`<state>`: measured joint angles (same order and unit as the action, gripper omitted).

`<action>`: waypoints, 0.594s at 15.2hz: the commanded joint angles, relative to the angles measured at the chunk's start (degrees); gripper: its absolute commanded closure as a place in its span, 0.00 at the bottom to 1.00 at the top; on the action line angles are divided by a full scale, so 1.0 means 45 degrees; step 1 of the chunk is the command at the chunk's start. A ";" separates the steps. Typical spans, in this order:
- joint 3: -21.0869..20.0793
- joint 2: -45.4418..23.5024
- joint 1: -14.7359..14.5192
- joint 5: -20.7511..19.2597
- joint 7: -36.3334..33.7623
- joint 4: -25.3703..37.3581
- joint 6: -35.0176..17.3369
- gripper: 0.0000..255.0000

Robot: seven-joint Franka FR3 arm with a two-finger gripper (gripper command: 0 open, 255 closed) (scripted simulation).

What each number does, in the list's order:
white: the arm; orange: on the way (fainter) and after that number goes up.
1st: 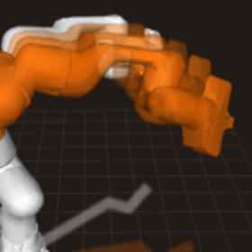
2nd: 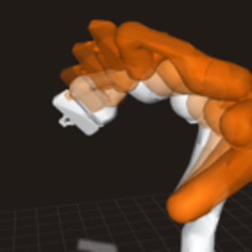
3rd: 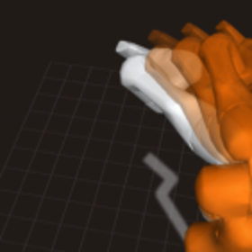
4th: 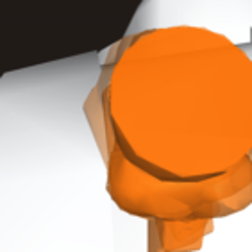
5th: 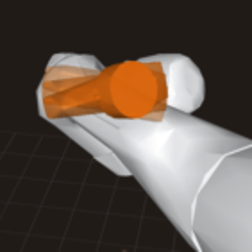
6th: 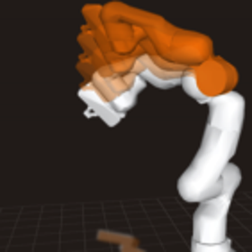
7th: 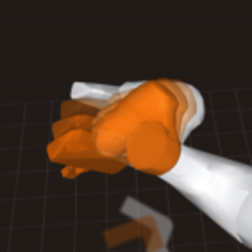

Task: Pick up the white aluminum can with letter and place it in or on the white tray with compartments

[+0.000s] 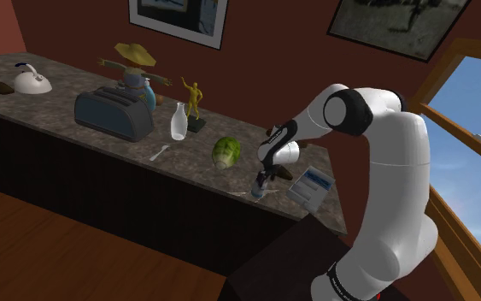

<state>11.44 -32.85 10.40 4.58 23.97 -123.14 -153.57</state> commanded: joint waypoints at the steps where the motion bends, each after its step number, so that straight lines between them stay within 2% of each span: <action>1: -0.0086 -0.0366 0.0068 0.0074 0.0033 0.0163 -0.0213 0.00; 9: -0.0223 -0.0954 0.0208 0.0181 0.0111 0.0348 -0.0620 0.00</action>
<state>10.44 -37.11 11.34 5.39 24.47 -121.60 -156.34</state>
